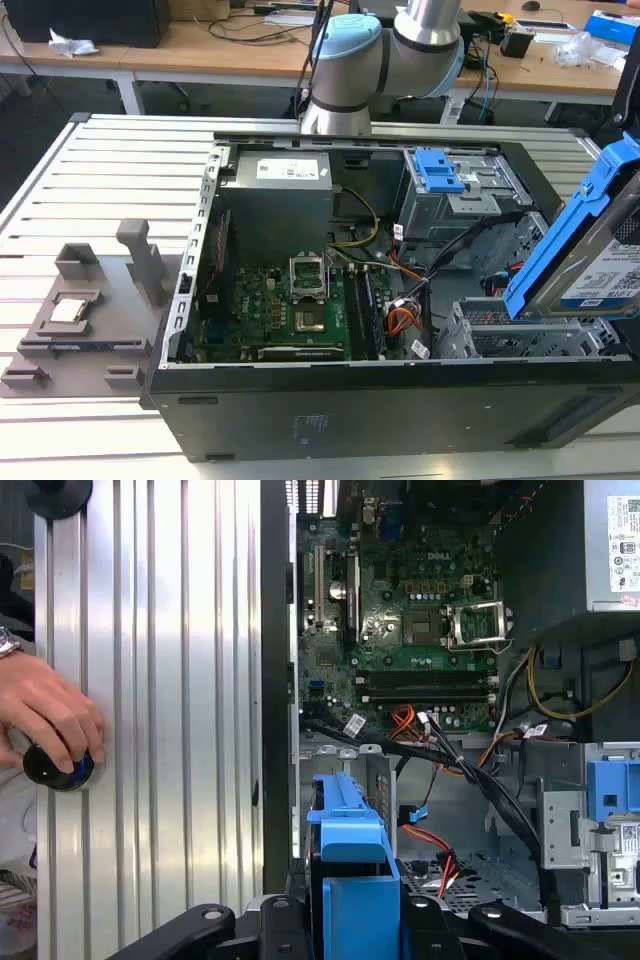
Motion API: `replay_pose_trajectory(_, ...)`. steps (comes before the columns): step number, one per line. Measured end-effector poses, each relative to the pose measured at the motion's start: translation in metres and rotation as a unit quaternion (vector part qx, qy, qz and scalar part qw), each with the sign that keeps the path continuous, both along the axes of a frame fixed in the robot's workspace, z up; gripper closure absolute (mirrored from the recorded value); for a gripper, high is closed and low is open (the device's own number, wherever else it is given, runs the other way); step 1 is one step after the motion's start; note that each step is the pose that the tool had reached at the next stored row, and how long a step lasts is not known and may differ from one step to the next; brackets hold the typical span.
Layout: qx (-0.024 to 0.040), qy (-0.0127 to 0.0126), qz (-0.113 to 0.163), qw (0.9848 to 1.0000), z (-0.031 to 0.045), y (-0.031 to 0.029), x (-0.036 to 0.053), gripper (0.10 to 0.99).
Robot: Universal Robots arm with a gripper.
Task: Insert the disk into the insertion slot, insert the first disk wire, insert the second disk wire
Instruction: 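Insert the disk into the insertion slot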
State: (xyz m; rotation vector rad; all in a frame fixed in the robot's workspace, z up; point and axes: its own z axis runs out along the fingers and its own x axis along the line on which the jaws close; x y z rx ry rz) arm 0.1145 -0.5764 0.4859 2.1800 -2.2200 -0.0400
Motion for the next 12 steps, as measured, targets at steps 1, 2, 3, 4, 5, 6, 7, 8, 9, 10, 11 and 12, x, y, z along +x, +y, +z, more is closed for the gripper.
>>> replay_pose_trajectory(1,0.0,0.0,0.0,1.0,-0.0007,0.0,0.0,0.725)
replay_pose_trajectory(2,0.0,0.0,0.0,1.0,-0.002,0.0,-0.0003,0.725)
replay_pose_trajectory(3,0.0,0.0,0.0,1.0,-0.0036,0.0,-0.0007,0.725)
replay_pose_trajectory(4,0.0,0.0,0.0,1.0,-0.0047,0.0,-0.0008,0.725)
replay_pose_trajectory(5,0.0,0.0,0.0,1.0,-0.0054,0.0,-0.0008,0.725)
replay_pose_trajectory(6,0.0,0.0,0.0,1.0,-0.0062,0.0,-0.0008,0.725)
replay_pose_trajectory(7,0.0,0.0,0.0,1.0,-0.0077,0.0,-0.0009,0.725)
replay_pose_trajectory(8,0.0,0.0,0.0,1.0,-0.0091,0.0,-0.0009,0.725)
replay_pose_trajectory(9,0.0,0.0,0.0,1.0,-0.0104,0.0,-0.0009,0.725)
replay_pose_trajectory(10,0.0,0.0,0.0,1.0,-0.0116,0.0,-0.0009,0.725)
replay_pose_trajectory(11,0.0,0.0,0.0,1.0,-0.0122,0.0,-0.0009,0.725)
replay_pose_trajectory(12,0.0,0.0,0.0,1.0,-0.0127,0.0,-0.0009,0.725)
